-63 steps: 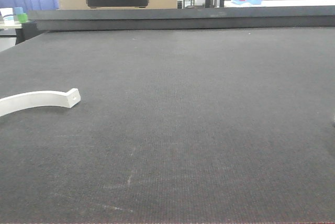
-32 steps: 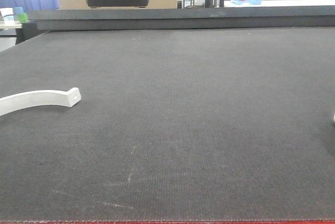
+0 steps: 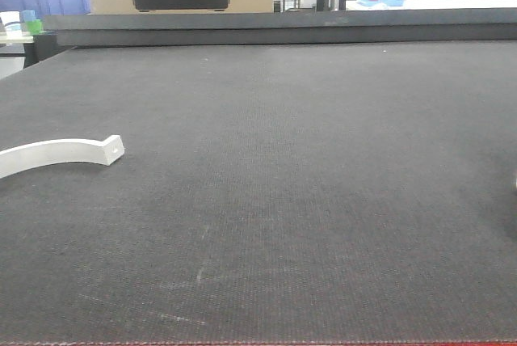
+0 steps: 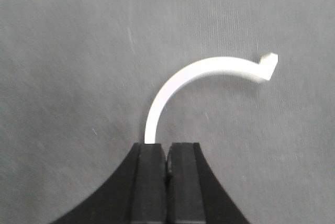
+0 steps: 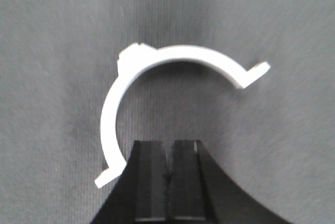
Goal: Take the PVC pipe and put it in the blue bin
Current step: 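Close both grippers on the white clamp's arc at two points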
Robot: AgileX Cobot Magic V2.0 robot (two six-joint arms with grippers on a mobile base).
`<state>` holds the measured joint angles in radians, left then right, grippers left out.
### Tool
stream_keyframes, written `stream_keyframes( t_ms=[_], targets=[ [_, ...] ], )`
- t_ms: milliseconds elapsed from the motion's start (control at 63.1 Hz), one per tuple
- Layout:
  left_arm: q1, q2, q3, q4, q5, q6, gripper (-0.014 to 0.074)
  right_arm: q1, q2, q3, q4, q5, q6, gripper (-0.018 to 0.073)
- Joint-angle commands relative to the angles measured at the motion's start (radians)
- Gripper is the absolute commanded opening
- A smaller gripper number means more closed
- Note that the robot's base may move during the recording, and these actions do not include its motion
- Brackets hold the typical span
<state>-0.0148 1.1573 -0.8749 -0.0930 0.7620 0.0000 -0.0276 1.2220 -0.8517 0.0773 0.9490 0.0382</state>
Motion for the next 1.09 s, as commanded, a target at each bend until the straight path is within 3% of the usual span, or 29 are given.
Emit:
stream_keyframes(
  t_ms=[0,111,269,380,444,555,618,871,935,1077],
  targets=[
    [-0.005,0.011,-0.008,-0.025,0.035,0.000,-0.0111,0.002,0.032,0.003,0.006,0.004,-0.004,-0.0168],
    [-0.005,0.011,-0.008,-0.027,0.041,0.000,-0.0111,0.002,0.065,0.003,0.032,-0.030,-0.004,-0.0168],
    [-0.005,0.011,-0.008,-0.038,0.041,0.000,-0.0111,0.002,0.140,0.003,0.170,-0.148,-0.004,-0.0168],
    [-0.005,0.011,-0.008,-0.053,0.057,0.000,-0.0111,0.027,0.186,-0.008,0.191,-0.137,-0.002,-0.0137],
    [-0.005,0.011,-0.008,-0.062,0.079,0.000,-0.0111,0.064,0.200,-0.020,0.145,-0.127,0.067,-0.0136],
    [-0.005,0.011,-0.008,-0.061,0.092,0.000,-0.0111,0.164,0.222,-0.032,-0.089,-0.119,0.303,-0.0137],
    [-0.005,0.011,-0.008,-0.061,0.093,0.000,-0.0111,0.201,0.229,-0.032,-0.169,-0.099,0.387,-0.0138],
    [-0.005,0.011,-0.008,-0.061,0.093,0.000,-0.0111,0.208,0.239,-0.032,-0.169,-0.095,0.401,-0.0134],
    [-0.005,0.011,-0.008,-0.061,0.093,0.000,-0.0111,0.208,0.239,-0.032,-0.161,-0.096,0.401,-0.0092],
    [-0.005,0.011,-0.008,-0.063,0.094,0.000,-0.0111,0.208,0.239,-0.032,-0.142,-0.098,0.401,0.0172]
  ],
)
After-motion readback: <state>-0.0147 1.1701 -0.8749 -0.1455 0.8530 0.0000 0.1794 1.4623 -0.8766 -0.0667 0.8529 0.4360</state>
